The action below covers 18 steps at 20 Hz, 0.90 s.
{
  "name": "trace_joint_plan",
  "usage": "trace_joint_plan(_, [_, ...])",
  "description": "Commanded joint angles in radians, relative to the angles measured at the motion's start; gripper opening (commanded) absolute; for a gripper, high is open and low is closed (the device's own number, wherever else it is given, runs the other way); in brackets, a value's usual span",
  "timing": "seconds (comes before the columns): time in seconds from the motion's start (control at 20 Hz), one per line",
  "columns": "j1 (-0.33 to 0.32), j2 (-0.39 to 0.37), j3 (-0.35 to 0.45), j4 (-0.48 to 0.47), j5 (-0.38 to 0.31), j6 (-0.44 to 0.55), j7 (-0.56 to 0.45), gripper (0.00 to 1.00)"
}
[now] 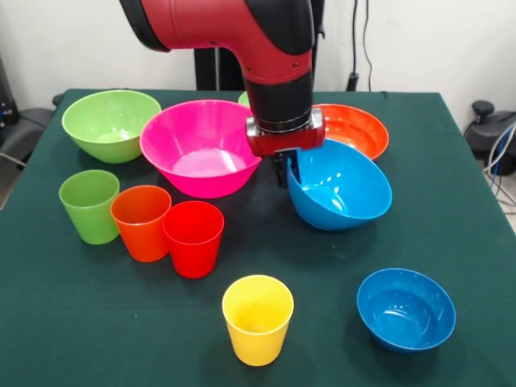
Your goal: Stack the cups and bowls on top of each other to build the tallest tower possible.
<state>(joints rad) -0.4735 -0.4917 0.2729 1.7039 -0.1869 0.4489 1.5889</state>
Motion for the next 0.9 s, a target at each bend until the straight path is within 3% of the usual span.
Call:
trace_joint_plan(0.05, [-0.045,0.008,0.1,0.056,-0.114,0.024,-0.113,0.0])
trace_joint_plan(0.35, [-0.079,-0.012,0.126,0.081,-0.147,0.027,-0.11,0.0])
trace_joint_plan(0.65, [-0.065,-0.008,0.125,0.068,-0.171,0.041,-0.076,0.0])
trace_joint_plan(0.7, [-0.066,-0.007,0.129,0.067,-0.176,0.045,-0.072,1.0])
trace_joint_plan(0.9, [-0.068,-0.007,0.132,0.068,-0.178,0.04,-0.067,1.0])
